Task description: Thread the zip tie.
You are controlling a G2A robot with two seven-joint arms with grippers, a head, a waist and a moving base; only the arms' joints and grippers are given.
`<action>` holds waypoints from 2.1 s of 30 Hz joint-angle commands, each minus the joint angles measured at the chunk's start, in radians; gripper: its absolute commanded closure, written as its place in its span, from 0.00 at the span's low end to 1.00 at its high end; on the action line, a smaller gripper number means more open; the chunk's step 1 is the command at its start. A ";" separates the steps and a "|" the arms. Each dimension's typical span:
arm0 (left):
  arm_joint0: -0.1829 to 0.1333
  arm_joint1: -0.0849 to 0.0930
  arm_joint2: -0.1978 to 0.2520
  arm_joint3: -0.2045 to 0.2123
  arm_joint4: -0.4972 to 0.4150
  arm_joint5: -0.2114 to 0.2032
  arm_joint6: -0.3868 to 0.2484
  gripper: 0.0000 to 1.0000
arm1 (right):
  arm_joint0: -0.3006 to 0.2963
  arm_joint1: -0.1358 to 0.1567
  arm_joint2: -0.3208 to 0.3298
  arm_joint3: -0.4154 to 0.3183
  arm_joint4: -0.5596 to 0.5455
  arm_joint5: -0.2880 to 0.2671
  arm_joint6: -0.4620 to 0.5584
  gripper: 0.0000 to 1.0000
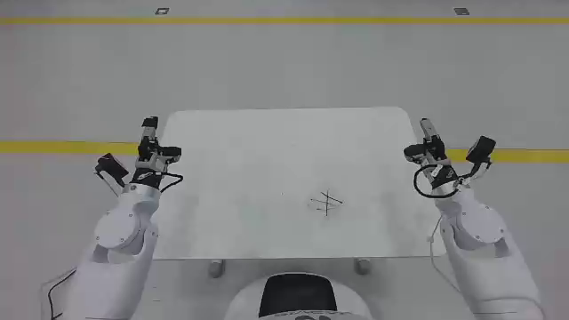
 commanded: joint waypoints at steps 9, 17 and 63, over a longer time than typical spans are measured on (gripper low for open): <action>0.000 0.000 0.000 0.000 0.000 0.000 0.000 0.00 | -0.003 0.003 0.000 0.004 -0.053 -0.028 0.034 0.00; 0.000 0.000 0.000 0.000 0.000 0.000 0.000 0.00 | 0.034 0.019 -0.007 -0.013 -0.294 -0.042 0.176 0.00; 0.000 0.000 0.000 0.000 0.000 0.000 0.000 0.00 | 0.234 0.078 -0.070 -0.023 -0.761 -0.230 0.802 0.00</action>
